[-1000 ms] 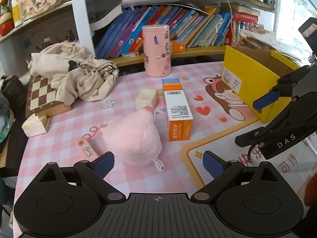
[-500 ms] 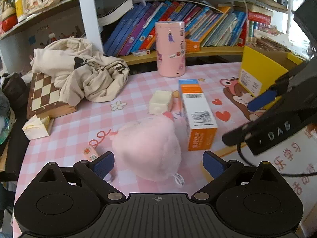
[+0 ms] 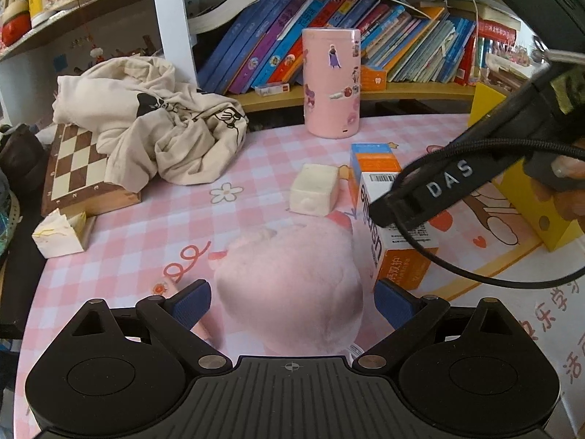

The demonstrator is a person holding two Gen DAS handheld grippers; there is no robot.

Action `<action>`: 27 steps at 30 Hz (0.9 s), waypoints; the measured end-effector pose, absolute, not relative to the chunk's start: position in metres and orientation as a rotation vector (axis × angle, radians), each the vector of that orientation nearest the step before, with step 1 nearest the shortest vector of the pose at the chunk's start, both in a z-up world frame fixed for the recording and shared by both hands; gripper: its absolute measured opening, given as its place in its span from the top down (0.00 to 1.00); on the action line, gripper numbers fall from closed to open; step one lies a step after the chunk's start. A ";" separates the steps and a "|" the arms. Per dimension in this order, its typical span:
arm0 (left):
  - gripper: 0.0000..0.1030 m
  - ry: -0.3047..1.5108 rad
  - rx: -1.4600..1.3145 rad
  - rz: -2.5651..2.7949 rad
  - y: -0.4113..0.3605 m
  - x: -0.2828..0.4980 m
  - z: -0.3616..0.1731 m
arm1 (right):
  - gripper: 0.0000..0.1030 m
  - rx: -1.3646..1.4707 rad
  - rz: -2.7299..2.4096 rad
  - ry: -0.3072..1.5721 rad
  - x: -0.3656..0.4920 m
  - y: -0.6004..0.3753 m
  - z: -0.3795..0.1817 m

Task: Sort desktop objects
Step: 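Grasp the usmile box with the right tool while the left tool grasps the pink plush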

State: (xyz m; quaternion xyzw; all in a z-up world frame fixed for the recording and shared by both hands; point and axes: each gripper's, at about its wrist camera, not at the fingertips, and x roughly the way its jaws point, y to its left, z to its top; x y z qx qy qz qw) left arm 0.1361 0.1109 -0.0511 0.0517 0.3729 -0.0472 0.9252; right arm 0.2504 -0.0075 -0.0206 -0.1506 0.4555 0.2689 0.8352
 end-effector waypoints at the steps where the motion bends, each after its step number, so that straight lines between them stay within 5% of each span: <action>1: 0.05 0.765 0.106 -0.097 0.111 0.137 -0.052 | 0.18 -0.325 0.572 0.963 0.252 -0.006 -0.020; 19: 0.06 0.800 0.127 -0.095 0.109 0.150 -0.067 | 0.20 -0.287 0.568 1.068 0.279 0.013 -0.043; 21: 0.08 0.801 0.128 -0.097 0.109 0.149 -0.068 | 0.32 -0.268 0.570 1.085 0.280 0.010 -0.045; 27: 0.19 0.795 0.111 -0.118 0.112 0.145 -0.065 | 0.47 -0.251 0.576 1.106 0.274 -0.005 -0.044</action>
